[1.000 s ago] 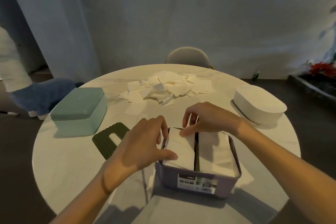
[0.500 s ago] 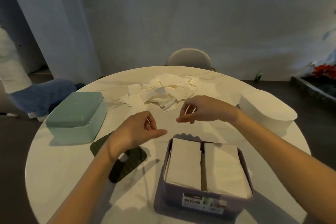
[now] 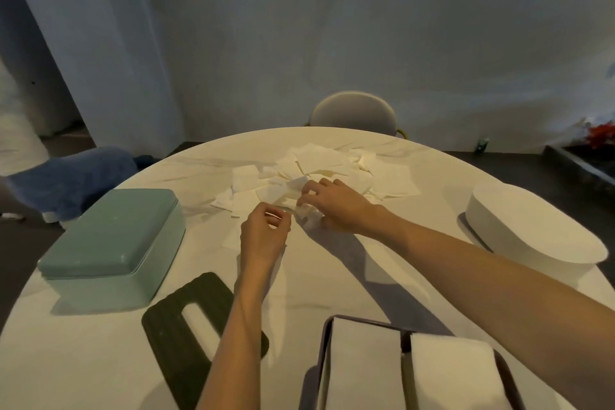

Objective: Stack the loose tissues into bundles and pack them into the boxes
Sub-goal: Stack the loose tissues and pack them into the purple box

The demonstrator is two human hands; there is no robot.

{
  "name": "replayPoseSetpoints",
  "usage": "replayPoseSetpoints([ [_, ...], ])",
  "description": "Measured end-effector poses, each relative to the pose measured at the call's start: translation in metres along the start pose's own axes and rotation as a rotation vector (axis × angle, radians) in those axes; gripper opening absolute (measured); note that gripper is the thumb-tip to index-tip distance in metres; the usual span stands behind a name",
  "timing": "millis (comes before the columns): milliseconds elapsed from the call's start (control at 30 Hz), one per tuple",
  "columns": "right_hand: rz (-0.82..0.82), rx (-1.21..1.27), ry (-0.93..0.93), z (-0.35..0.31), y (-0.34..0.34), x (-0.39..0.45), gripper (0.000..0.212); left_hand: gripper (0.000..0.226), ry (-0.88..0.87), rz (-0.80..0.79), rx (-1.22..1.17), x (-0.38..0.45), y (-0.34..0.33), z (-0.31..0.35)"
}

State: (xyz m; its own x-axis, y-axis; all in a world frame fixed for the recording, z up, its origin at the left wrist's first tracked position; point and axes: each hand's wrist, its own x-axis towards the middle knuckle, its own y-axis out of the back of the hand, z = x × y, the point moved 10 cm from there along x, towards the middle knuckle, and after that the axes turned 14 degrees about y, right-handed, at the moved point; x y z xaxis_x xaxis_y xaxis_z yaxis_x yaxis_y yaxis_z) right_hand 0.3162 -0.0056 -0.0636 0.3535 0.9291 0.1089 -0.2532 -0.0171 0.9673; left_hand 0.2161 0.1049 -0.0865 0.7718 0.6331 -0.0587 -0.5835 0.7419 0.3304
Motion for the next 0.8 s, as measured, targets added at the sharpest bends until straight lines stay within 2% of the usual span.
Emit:
replayPoseSetpoints([
  [100,0.069,-0.026,0.014,0.007,-0.003,0.006,0.039,0.005,-0.012,-0.024,-0.05,0.008,0.0,0.003],
  [267,0.226,0.146,-0.064,0.024,0.005,-0.001,0.023,0.006,-0.029,-0.021,-0.13,0.016,0.008,-0.003],
  [433,0.519,0.65,-0.313,0.052,0.033,-0.046,0.023,0.019,-0.026,-0.033,-0.266,0.017,0.017,-0.008],
  [600,0.524,1.093,-0.381,0.045,0.045,-0.084,0.023,0.037,0.064,-0.115,-0.367,0.012,0.005,-0.01],
  [700,0.466,1.322,-0.291,0.028,0.052,-0.095,0.029,0.06,0.155,-0.313,-0.412,0.004,-0.017,-0.003],
  [800,0.349,1.4,-0.181,0.016,0.052,-0.094,0.032,0.083,0.36,-0.706,-0.551,-0.015,-0.057,-0.005],
])
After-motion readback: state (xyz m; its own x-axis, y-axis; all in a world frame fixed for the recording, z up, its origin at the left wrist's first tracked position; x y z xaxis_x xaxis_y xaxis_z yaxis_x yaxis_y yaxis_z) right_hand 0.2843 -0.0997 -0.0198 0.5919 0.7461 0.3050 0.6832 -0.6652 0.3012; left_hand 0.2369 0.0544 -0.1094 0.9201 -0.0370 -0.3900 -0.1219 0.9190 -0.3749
